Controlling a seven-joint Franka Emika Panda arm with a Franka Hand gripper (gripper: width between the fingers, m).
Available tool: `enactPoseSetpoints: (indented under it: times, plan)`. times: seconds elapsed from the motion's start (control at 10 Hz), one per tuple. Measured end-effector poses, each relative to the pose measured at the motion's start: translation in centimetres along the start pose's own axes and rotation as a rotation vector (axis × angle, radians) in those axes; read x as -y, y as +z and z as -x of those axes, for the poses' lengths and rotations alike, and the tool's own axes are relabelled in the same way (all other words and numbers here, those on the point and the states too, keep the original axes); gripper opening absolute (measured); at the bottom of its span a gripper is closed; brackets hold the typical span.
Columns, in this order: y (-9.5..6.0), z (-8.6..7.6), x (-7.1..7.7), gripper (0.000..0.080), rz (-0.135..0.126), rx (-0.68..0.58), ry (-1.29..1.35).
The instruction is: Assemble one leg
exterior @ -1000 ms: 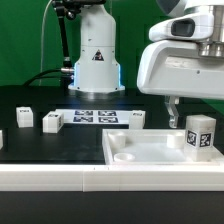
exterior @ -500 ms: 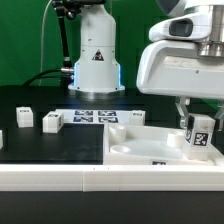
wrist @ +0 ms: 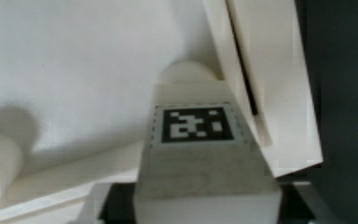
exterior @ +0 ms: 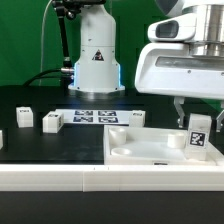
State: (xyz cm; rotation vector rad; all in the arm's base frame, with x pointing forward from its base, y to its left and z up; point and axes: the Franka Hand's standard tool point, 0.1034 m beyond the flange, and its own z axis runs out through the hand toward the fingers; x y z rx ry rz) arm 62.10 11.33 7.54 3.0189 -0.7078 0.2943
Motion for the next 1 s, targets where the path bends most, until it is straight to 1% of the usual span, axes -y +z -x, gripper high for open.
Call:
enactPoseSetpoints:
  times: [0.2, 0.4, 0.5, 0.6, 0.7, 0.8, 0.9, 1.0]
  plan:
    - [0.1, -0.2, -1.1, 0.0301, 0.019, -0.012, 0.168]
    - [0.1, -0.5, -2.3, 0.0303, 0.046, -0.019, 0.298]
    - [0.1, -0.6, -2.7, 0.0307, 0.052, -0.019, 0.314]
    - [0.1, -0.6, -2.6, 0.0383, 0.051, -0.018, 0.314]
    - [0.1, -0.5, -2.6, 0.052, 0.05, -0.018, 0.313]
    - [0.1, -0.5, -2.6, 0.052, 0.05, -0.018, 0.313]
    - [0.1, -0.5, -2.6, 0.0626, 0.05, -0.018, 0.313]
    - [0.1, -0.5, -2.6, 0.0642, 0.05, -0.018, 0.313]
